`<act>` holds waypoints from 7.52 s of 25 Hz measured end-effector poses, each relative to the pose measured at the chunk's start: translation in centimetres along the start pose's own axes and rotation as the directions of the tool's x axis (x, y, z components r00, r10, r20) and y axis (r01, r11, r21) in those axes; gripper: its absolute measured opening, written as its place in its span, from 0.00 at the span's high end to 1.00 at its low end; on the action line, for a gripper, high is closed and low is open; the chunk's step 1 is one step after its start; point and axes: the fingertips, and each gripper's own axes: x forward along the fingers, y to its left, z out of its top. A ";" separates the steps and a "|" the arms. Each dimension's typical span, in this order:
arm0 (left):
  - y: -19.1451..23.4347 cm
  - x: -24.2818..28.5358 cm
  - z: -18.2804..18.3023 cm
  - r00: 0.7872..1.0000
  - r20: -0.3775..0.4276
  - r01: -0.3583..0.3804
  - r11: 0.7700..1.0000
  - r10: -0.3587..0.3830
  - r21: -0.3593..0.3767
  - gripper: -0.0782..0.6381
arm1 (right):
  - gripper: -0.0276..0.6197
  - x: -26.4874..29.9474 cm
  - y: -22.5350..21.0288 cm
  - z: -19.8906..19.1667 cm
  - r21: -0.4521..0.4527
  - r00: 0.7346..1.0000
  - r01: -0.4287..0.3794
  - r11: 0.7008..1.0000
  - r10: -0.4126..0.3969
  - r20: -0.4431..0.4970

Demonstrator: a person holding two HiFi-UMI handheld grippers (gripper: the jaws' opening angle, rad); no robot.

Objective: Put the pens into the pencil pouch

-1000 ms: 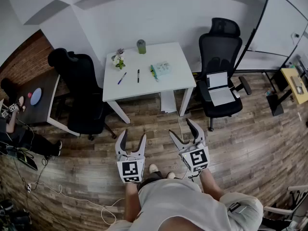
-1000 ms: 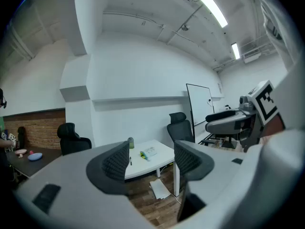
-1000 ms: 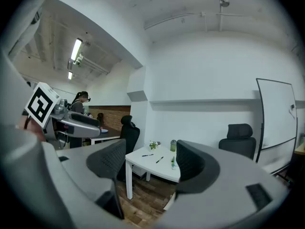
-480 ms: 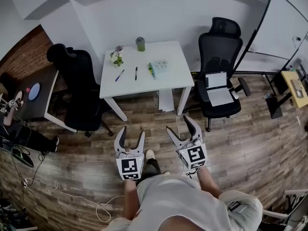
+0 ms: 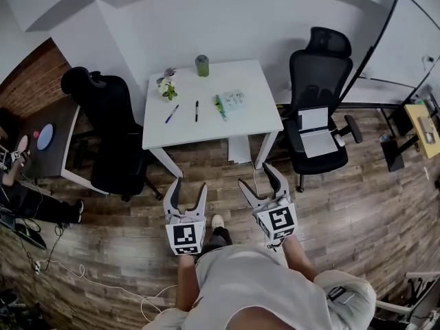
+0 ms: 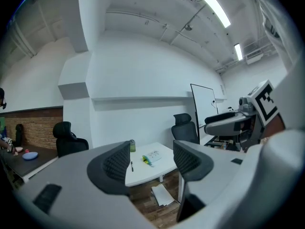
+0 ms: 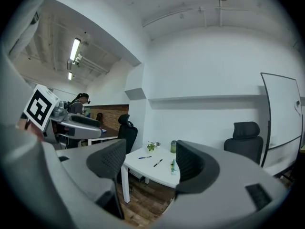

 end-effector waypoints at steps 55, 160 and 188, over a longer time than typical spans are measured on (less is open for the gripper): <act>18.3 29.2 -1.6 0.998 0.003 0.062 0.998 -0.062 0.000 0.50 | 0.45 32.4 -9.7 -0.7 -0.001 0.997 0.054 0.999 -0.054 -0.052; 13.2 45.9 -34.6 0.619 -0.708 0.225 0.940 -0.340 -0.255 0.79 | 0.63 48.5 -10.2 -27.7 0.185 0.742 -0.161 0.969 0.243 -0.625; 14.3 46.4 -31.8 0.521 -0.649 0.566 0.793 -0.555 -0.224 0.84 | 0.67 49.4 -17.1 -28.8 -0.030 0.716 0.122 0.992 -0.109 -0.690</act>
